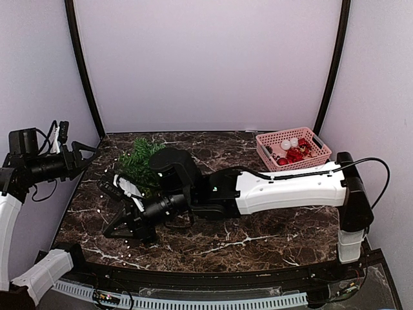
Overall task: Decorate the small christmas tree
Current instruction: Wrap the side of the string light in the gap of the branches.
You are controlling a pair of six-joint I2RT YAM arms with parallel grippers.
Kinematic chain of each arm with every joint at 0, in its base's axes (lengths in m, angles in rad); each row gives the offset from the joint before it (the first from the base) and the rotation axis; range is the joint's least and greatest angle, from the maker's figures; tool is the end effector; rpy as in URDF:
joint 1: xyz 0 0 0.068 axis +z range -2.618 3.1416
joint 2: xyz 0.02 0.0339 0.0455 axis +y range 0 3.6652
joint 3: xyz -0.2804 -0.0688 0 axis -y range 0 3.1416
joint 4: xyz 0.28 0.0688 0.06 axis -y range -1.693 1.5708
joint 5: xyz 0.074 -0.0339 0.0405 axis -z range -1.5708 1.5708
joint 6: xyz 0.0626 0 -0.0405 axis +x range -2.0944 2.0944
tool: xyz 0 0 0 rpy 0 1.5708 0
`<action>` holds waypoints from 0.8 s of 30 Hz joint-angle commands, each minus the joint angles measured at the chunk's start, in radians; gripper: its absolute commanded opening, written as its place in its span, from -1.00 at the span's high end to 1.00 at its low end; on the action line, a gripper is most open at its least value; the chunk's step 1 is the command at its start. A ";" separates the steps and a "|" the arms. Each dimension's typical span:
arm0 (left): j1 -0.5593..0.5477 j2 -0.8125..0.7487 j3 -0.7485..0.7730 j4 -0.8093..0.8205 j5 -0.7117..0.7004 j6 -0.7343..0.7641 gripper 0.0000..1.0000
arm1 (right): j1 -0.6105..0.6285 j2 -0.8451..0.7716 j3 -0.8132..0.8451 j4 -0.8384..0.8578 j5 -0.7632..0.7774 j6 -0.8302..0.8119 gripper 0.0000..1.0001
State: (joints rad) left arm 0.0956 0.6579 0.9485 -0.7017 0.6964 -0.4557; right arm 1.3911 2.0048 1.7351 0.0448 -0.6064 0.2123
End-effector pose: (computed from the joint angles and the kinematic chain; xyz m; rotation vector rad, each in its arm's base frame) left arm 0.1641 -0.0246 0.3739 -0.0842 1.9917 -0.9201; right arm 0.0625 0.5436 0.3232 -1.5540 1.4104 1.6093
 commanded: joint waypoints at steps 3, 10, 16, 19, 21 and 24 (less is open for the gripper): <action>-0.060 0.061 0.017 0.017 0.063 0.151 -0.57 | 0.011 0.021 0.005 0.015 -0.033 0.031 1.00; -0.155 0.149 0.024 -0.025 -0.016 0.192 -0.35 | 0.011 0.028 0.010 0.018 -0.029 0.036 1.00; -0.166 0.151 0.006 0.025 0.008 0.166 0.30 | 0.011 0.030 0.005 0.022 -0.024 0.042 1.00; -0.167 0.152 -0.012 0.033 0.036 0.161 0.48 | 0.010 0.029 -0.001 0.021 -0.016 0.040 1.00; -0.168 0.147 -0.020 0.022 0.041 0.169 0.63 | 0.011 0.025 -0.007 0.021 -0.011 0.039 1.00; -0.168 0.141 -0.014 -0.001 0.005 0.188 0.84 | 0.011 0.018 -0.020 0.027 0.008 0.039 1.00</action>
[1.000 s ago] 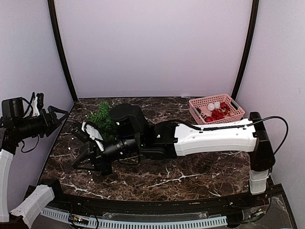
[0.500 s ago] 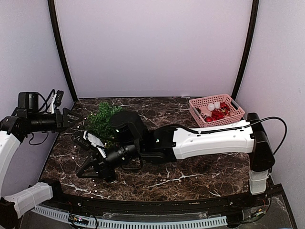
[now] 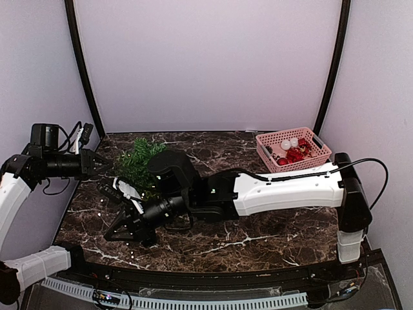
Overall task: Decorate the small christmas tree
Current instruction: Wrap the side of the string light in the gap of the branches.
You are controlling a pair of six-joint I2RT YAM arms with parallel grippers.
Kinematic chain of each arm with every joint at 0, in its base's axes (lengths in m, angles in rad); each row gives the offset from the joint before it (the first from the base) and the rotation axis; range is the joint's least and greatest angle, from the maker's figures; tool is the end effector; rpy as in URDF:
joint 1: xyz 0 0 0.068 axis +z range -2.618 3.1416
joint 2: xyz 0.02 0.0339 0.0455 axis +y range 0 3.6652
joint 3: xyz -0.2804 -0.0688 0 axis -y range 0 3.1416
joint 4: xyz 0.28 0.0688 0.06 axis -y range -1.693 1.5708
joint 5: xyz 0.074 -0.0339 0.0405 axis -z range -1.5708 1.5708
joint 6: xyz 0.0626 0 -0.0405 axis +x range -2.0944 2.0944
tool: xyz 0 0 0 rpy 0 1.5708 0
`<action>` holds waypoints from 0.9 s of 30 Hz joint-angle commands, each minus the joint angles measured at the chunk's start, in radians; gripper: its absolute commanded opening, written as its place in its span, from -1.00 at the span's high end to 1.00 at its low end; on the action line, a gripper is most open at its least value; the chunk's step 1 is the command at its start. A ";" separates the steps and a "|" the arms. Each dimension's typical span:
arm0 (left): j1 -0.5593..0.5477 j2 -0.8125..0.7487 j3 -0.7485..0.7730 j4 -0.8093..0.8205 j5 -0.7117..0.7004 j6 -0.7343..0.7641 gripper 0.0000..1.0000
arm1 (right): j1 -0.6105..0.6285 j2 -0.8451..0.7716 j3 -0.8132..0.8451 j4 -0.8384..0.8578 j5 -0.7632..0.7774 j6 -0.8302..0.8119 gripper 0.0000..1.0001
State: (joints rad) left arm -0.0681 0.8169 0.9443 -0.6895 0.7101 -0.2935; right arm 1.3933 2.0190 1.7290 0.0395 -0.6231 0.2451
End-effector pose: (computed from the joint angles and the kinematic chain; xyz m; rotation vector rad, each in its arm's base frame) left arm 0.1977 -0.0544 0.3483 0.1895 2.1202 -0.9676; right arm 0.0608 0.5458 0.3127 -1.5645 1.4625 1.6353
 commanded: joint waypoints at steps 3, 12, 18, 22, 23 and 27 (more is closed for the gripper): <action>-0.005 -0.034 -0.013 0.015 -0.067 -0.004 1.00 | 0.008 -0.009 -0.037 0.050 0.045 0.010 1.00; -0.003 0.068 -0.046 0.293 -0.117 -0.159 1.00 | 0.008 -0.025 -0.075 0.077 0.085 0.024 1.00; 0.000 0.143 0.011 0.345 -0.240 -0.153 1.00 | 0.008 -0.024 -0.092 0.103 0.097 0.043 1.00; 0.011 0.120 0.018 0.321 -0.370 -0.161 1.00 | 0.008 -0.027 -0.096 0.109 0.110 0.048 1.00; 0.017 0.097 0.013 0.311 -0.404 -0.163 1.00 | 0.009 -0.030 -0.099 0.111 0.113 0.049 1.00; 0.056 0.041 -0.031 0.276 -0.430 -0.157 1.00 | 0.008 -0.035 -0.109 0.120 0.113 0.051 1.00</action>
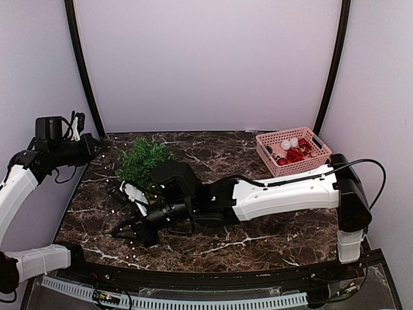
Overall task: Decorate the small christmas tree
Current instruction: Wrap the side of the string light in the gap of the branches.
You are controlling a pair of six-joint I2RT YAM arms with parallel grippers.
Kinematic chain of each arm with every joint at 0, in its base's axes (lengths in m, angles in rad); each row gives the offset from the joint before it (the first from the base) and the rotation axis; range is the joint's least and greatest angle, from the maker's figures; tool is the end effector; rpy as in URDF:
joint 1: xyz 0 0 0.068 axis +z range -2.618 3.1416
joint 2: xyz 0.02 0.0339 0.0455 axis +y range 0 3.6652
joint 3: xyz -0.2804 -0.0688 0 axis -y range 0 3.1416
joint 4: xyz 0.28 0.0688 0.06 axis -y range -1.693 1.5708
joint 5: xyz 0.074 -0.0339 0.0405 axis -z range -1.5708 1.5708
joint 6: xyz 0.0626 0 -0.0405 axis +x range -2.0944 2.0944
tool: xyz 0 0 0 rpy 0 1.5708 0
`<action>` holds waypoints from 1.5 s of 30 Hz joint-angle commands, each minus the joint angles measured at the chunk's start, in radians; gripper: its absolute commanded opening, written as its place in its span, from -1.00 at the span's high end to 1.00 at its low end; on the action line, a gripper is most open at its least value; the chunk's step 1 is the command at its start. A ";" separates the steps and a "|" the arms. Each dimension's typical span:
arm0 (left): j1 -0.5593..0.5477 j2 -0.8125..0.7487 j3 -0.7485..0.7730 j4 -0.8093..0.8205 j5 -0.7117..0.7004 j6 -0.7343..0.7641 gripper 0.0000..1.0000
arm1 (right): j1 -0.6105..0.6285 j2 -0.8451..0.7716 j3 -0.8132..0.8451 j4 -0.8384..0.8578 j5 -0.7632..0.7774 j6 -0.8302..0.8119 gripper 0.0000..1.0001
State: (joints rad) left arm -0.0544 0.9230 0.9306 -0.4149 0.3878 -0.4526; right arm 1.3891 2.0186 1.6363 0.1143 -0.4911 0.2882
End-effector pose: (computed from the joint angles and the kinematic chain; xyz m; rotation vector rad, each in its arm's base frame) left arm 0.2498 -0.0373 0.3470 -0.1423 2.0104 -0.7096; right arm 0.0700 0.5445 0.2833 -1.4411 1.5806 1.5433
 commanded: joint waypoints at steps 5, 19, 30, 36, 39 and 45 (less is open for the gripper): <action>0.095 -0.096 -0.083 -0.078 -0.101 -0.008 1.00 | 0.013 -0.039 -0.025 0.051 -0.028 0.011 1.00; 0.102 -0.257 -0.211 -0.149 0.132 0.046 1.00 | 0.013 -0.243 -0.249 0.076 0.158 0.046 1.00; 0.100 -0.235 -0.250 -0.163 0.312 0.109 0.96 | 0.015 -0.490 -0.546 -0.006 0.353 0.213 1.00; 0.101 -0.234 -0.241 -0.153 0.320 0.098 0.31 | 0.015 -0.623 -0.626 -0.123 0.556 0.297 1.00; 0.101 -0.267 -0.211 -0.151 0.271 0.097 -0.11 | 0.013 -0.644 -0.609 -0.236 0.673 0.324 1.00; 0.100 -0.271 -0.133 -0.114 0.221 0.121 -0.40 | -0.067 -0.652 -0.569 -0.368 0.787 0.343 1.00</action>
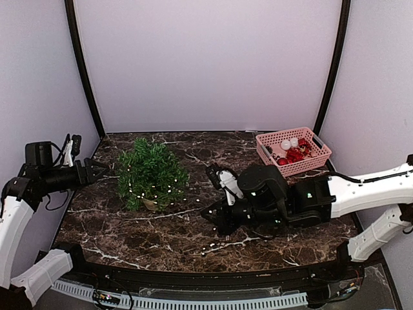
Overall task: Decorate the small christmas tree
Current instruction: Wrap the side of the string light in the gap of the branches.
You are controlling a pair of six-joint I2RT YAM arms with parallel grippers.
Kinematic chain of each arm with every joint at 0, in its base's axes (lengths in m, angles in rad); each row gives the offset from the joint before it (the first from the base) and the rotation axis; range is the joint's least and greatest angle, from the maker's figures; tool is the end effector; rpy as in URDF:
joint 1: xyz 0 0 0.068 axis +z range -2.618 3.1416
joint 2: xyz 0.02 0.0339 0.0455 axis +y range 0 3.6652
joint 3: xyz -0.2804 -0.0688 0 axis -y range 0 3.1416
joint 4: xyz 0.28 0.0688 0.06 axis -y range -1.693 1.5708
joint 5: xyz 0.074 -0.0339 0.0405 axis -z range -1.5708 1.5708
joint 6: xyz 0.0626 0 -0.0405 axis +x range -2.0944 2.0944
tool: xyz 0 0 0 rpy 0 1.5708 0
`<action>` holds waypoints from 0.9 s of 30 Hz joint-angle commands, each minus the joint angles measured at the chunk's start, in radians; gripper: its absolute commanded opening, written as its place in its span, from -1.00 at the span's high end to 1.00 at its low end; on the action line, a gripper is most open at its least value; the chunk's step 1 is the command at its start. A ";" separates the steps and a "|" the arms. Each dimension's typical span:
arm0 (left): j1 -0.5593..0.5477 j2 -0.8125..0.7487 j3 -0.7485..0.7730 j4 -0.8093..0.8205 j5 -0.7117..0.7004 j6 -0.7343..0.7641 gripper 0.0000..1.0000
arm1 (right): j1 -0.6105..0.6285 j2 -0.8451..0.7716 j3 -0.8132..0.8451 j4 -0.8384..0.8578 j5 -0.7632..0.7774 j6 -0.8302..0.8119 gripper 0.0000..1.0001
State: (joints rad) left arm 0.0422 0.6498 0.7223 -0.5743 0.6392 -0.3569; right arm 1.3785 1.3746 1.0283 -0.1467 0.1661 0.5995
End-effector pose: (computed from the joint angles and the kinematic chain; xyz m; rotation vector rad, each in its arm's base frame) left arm 0.1820 -0.0297 0.3035 -0.0126 2.0721 -0.8533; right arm 0.0806 0.3599 0.2857 -0.7427 2.1010 1.0100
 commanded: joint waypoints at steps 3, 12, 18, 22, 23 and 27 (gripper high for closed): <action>0.004 0.053 0.131 0.063 -0.027 0.071 -0.43 | -0.128 -0.008 0.061 -0.112 0.137 0.004 1.00; -0.026 0.251 0.333 0.167 0.072 0.113 -0.46 | -0.305 0.135 0.271 -0.019 0.067 -0.168 1.00; -0.189 0.445 0.478 0.213 0.054 0.161 -0.47 | -0.383 0.300 0.445 0.044 -0.054 -0.231 1.00; -0.308 0.575 0.589 0.221 0.080 0.216 -0.51 | -0.401 0.385 0.550 0.084 -0.106 -0.260 1.00; -0.324 0.595 0.621 0.227 0.086 0.225 -0.51 | -0.405 0.401 0.563 0.098 -0.120 -0.265 1.00; -0.418 0.723 0.716 0.210 0.100 0.287 -0.53 | -0.423 0.435 0.580 0.174 -0.187 -0.287 1.00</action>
State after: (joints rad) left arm -0.3126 1.3022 1.3499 -0.3717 0.7010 -0.1562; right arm 0.9710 1.7908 1.5639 -0.1028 0.0704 0.3557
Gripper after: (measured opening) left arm 0.764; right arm 0.006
